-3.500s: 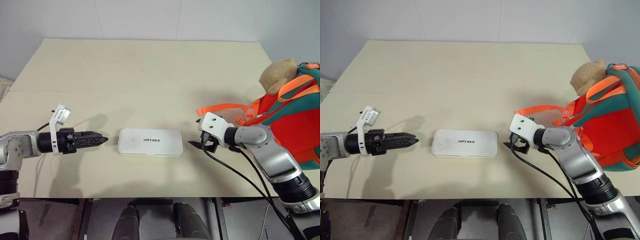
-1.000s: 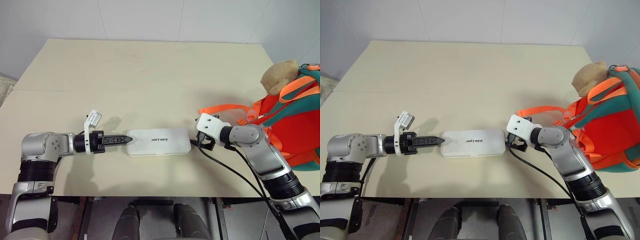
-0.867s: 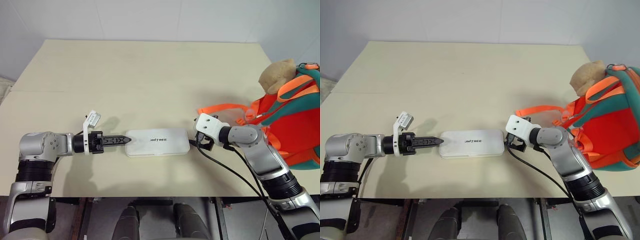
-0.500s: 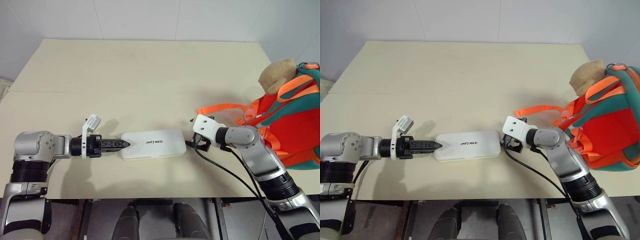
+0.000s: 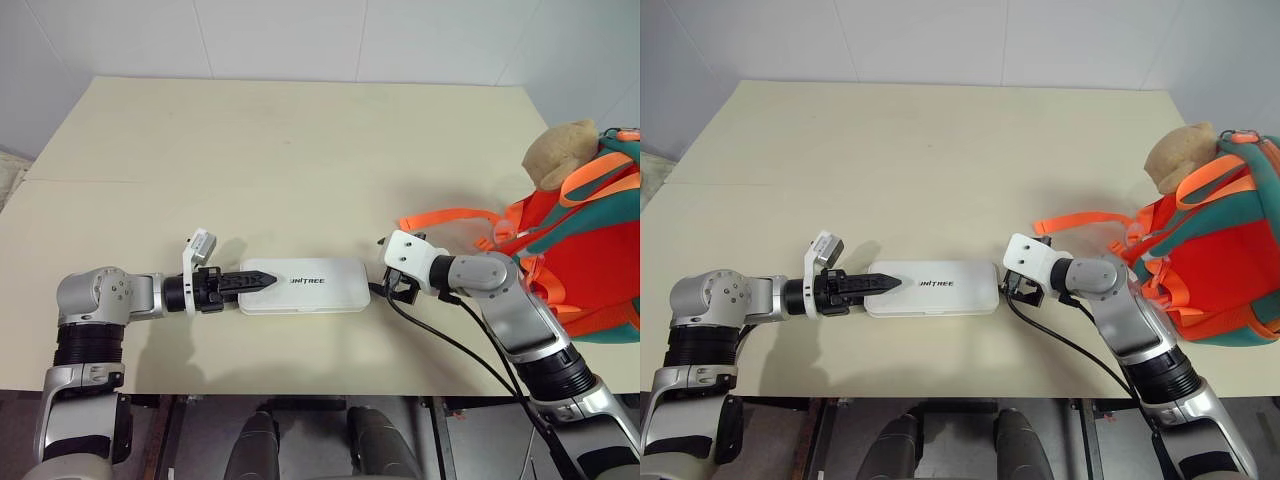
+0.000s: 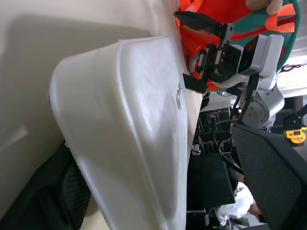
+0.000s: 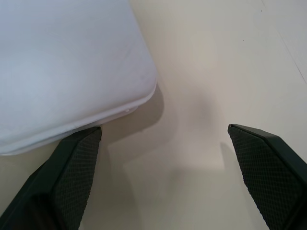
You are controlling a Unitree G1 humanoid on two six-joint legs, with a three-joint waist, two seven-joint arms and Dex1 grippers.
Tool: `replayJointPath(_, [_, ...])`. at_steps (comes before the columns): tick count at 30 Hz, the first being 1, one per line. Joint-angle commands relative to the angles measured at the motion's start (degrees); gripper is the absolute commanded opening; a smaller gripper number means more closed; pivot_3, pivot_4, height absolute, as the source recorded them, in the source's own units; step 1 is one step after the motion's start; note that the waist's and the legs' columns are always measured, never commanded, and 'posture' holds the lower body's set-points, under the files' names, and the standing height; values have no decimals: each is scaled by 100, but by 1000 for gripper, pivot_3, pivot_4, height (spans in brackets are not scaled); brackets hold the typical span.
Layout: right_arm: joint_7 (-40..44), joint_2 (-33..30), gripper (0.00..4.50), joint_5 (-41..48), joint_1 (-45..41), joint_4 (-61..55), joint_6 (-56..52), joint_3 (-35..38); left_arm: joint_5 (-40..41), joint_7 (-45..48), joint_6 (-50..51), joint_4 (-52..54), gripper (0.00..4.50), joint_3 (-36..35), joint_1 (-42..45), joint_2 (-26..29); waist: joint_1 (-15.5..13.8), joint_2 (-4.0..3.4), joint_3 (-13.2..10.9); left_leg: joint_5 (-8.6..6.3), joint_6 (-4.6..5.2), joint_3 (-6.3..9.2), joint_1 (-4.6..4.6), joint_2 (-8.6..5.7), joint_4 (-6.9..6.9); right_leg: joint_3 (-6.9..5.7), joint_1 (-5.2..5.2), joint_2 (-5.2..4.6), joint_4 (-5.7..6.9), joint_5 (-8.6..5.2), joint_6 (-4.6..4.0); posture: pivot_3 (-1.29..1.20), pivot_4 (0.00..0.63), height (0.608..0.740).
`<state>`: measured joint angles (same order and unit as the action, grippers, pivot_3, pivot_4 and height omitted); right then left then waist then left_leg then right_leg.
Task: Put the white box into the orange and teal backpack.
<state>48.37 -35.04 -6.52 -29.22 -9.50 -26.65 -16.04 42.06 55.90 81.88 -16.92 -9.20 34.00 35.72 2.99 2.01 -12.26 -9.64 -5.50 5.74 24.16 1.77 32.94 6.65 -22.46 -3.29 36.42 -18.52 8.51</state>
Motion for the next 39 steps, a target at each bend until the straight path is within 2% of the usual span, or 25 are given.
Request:
replayJointPath(1, [61,-62,4500,56,41,-210,7,42,92,52,-55,-77,3898,-53,81,51,2,0,0,0,0,0,0,0,0,0,0,0,0,0,0,0,150,740])
replayJointPath(7, [50,-71,4500,49,30,-187,-1,65,134,114,-29,-115,2028,-19,189,167,3,0,0,0,0,0,1,0,-2,0,-1,0,-2,0,-1,0,150,740])
replayJointPath(10, [50,-80,4500,54,35,-193,-7,80,150,141,-29,-128,1334,-12,211,206,4,0,0,0,-1,0,0,0,-1,-1,0,0,-3,0,-1,0,150,740])
replayJointPath(15, [3,-102,4500,99,24,-220,-76,200,160,11,-93,-276,1305,-212,328,208,5,0,0,0,-1,0,1,0,-1,0,0,0,-3,-1,-1,0,150,740])
replayJointPath(19, [-244,5,4500,350,55,-496,-479,651,282,-250,-49,-193,1305,-584,426,81,2,0,-1,0,-1,1,4,0,-1,0,-3,0,-3,0,0,0,150,740])
replayJointPath(22, [-572,227,4500,637,99,-1005,-1174,1146,420,-636,63,-100,1305,-1040,517,-155,1,0,-1,0,0,1,3,0,-3,0,-3,0,-4,0,0,0,150,740])
replayJointPath(26, [-1269,1032,4500,1427,277,-2293,-2374,2515,678,-1316,422,232,1305,-1797,606,-684,-23,-1,-1,-1,-1,8,7,1,-9,-4,-5,0,-2,-1,1,0,150,740])
replayJointPath(30, [-1497,1236,4500,1886,1033,-3643,-3073,3372,828,-1914,735,354,1305,-2391,696,-1103,-132,-1,-1,-6,-10,17,10,1,-12,-13,-5,0,-3,-6,3,0,150,740])
replayJointPath(35, [-1379,1296,4500,2612,2047,-4772,-3410,4238,976,-2398,1048,540,1305,-2852,830,-1502,-137,-1,-1,-10,-14,14,10,-1,-7,-15,3,-2,-25,-4,5,0,150,740])
replayJointPath(39, [-1696,1356,4500,3313,3211,-5050,-2564,5085,948,-2655,1046,315,1305,-3001,1103,-1772,-147,0,-1,-10,-14,15,10,-1,-7,-20,14,-2,-45,-3,5,0,150,740])
